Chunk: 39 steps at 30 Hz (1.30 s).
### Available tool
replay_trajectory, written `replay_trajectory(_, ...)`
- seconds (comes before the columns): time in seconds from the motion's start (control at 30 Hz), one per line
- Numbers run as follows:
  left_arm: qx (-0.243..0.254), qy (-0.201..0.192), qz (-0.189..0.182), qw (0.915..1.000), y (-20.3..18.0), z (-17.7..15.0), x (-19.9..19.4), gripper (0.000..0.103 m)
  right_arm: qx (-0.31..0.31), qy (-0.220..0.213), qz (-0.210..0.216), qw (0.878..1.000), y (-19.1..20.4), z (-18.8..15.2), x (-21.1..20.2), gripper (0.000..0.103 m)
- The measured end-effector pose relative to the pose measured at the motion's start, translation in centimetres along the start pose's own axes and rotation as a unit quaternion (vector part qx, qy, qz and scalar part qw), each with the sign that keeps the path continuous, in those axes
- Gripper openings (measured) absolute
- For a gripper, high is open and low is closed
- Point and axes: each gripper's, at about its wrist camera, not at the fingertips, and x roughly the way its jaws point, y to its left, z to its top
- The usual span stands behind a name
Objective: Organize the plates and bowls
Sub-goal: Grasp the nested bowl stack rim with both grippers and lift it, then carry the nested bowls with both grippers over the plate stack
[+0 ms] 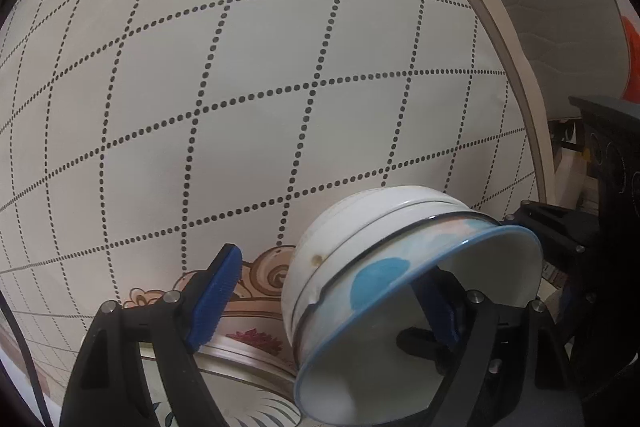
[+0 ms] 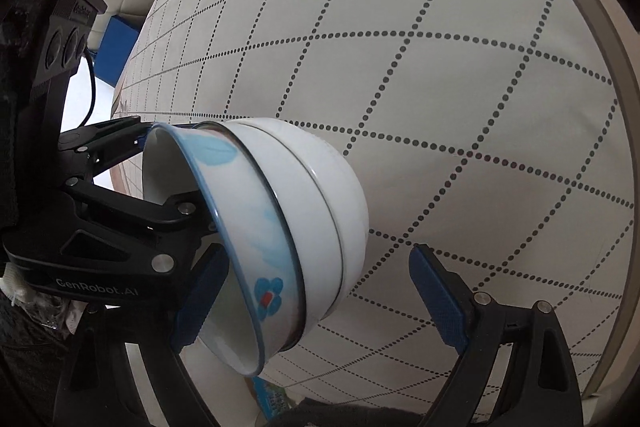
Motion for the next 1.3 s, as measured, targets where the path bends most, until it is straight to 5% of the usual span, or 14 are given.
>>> replay_trajectory(0.27,-0.037,0.012,-0.079,0.9961,0.2,-0.1,1.7,0.079,0.017,0.002,0.027,0.999,0.7,0.9,1.8,0.078)
replay_trajectory(0.5,-0.053,0.001,-0.075,0.9957,0.2,0.1,1.1,0.079,0.041,-0.007,0.037,0.998,0.7,1.8,2.6,0.068)
replay_trajectory(1.3,-0.103,-0.022,-0.061,0.9926,1.3,-0.9,-0.4,0.079,0.038,-0.019,0.052,0.998,-0.8,-1.0,-0.9,0.068)
